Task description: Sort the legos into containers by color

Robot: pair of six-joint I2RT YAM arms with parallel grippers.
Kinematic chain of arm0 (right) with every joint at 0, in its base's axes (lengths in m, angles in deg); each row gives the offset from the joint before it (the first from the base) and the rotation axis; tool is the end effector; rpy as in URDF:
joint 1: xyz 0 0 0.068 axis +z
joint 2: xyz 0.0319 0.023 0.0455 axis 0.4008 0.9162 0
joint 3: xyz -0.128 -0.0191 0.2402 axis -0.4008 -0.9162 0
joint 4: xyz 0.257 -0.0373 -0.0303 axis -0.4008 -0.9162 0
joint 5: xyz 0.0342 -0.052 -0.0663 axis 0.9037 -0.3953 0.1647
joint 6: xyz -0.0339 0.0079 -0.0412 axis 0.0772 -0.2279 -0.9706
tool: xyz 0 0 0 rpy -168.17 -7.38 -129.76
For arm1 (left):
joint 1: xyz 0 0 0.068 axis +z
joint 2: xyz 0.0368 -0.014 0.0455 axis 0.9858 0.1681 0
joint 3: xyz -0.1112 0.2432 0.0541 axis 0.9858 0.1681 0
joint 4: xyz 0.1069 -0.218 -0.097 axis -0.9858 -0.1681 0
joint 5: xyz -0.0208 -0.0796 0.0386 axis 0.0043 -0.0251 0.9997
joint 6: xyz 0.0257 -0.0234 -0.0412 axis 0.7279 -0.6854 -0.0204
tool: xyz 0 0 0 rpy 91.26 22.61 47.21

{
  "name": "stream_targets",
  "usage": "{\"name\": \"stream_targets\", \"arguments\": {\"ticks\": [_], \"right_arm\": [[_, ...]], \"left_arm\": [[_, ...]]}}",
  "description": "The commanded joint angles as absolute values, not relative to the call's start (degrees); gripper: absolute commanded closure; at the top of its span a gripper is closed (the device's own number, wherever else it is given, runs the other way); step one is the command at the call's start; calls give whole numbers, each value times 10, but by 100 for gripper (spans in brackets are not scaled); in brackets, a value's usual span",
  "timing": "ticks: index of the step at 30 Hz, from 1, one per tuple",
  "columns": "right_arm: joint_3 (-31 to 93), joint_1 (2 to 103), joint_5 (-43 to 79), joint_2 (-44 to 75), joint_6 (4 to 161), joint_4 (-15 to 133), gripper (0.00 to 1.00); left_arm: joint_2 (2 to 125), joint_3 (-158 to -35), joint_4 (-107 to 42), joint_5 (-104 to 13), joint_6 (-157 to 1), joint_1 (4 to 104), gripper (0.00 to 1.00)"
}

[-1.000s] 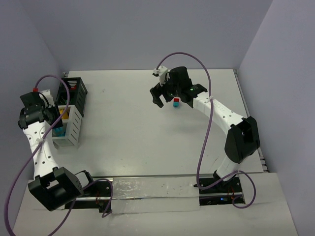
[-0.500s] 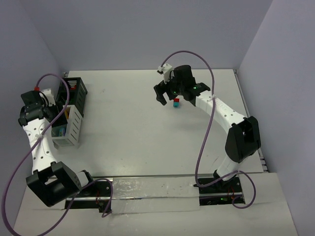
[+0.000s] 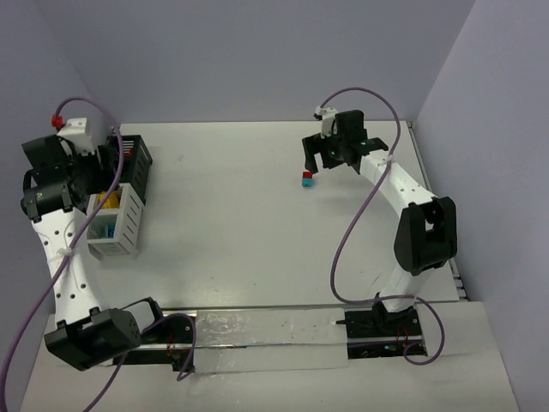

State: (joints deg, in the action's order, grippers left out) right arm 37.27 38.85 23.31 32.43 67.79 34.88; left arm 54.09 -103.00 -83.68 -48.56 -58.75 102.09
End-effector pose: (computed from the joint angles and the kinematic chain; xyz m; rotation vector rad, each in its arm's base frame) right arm 0.3748 0.1103 0.2950 -0.5699 2.2097 0.3290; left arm 0.2127 0.0773 0.4020 -0.1557 2.1838 0.0692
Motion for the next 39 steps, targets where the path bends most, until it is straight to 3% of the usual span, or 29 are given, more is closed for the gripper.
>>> {"name": "stream_targets", "arguments": {"ticks": [1, 12, 31, 39], "right_arm": [[392, 362, 211, 355, 716, 312, 3], [438, 364, 258, 427, 784, 284, 3], [496, 431, 78, 500, 848, 305, 6], [510, 428, 74, 541, 851, 308, 15]], "left_arm": [[538, -1055, -792, -484, -603, 950, 24], [573, -1059, -779, -456, -618, 910, 23], [593, -1057, -779, -447, -620, 906, 22], [596, -1055, -780, -445, -623, 906, 21]]}}
